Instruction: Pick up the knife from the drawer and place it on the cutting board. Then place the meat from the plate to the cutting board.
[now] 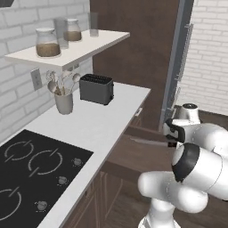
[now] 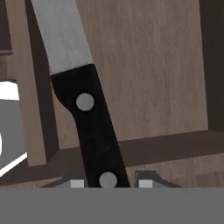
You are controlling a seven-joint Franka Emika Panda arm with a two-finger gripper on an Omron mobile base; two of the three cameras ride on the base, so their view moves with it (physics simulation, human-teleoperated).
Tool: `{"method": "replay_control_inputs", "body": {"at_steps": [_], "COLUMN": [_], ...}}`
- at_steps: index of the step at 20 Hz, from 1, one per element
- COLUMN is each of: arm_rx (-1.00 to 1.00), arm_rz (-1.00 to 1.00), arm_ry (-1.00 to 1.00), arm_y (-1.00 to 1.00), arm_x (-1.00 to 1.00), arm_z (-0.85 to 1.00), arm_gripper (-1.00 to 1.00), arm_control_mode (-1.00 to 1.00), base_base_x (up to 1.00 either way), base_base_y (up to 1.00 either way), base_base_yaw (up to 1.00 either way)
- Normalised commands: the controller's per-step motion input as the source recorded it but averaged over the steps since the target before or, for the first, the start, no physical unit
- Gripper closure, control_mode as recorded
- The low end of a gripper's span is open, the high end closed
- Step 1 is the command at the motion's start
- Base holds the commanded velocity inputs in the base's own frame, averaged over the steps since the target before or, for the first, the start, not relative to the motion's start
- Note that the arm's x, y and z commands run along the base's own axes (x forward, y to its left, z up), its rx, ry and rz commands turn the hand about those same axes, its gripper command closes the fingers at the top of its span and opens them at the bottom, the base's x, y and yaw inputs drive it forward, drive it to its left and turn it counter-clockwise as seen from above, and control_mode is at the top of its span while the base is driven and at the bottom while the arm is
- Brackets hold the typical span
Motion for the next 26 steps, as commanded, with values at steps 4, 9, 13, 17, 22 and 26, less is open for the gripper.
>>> {"method": "replay_control_inputs", "body": {"at_steps": [4,9,13,17,22,26], "arm_rx": [0.00,0.00,0.00,0.00,0.00,0.00], "arm_rz": [-0.02,0.00,0.00,0.00,0.00,0.00], "arm_ry": [0.00,0.00,0.00,0.00,0.00,0.00], "arm_y": [-0.08,0.00,0.00,0.00,0.00,0.00], "arm_x": [-0.23,0.00,0.00,0.00,0.00,0.00], "arm_z": [0.20,0.00,0.00,0.00,0.00,0.00], "arm_gripper": [1.00,1.00,1.00,1.00,1.00,1.00], "arm_control_mode": [1.00,1.00,1.00,1.00,1.00,1.00], "base_base_x": [-0.66,-0.85,-0.76,-0.37,-0.21,-0.09], "base_base_y": [-0.21,-0.20,-0.13,-0.04,0.00,0.00], "base_base_yaw": [-0.08,-0.26,-0.45,-0.58,-0.75,-0.87]}}
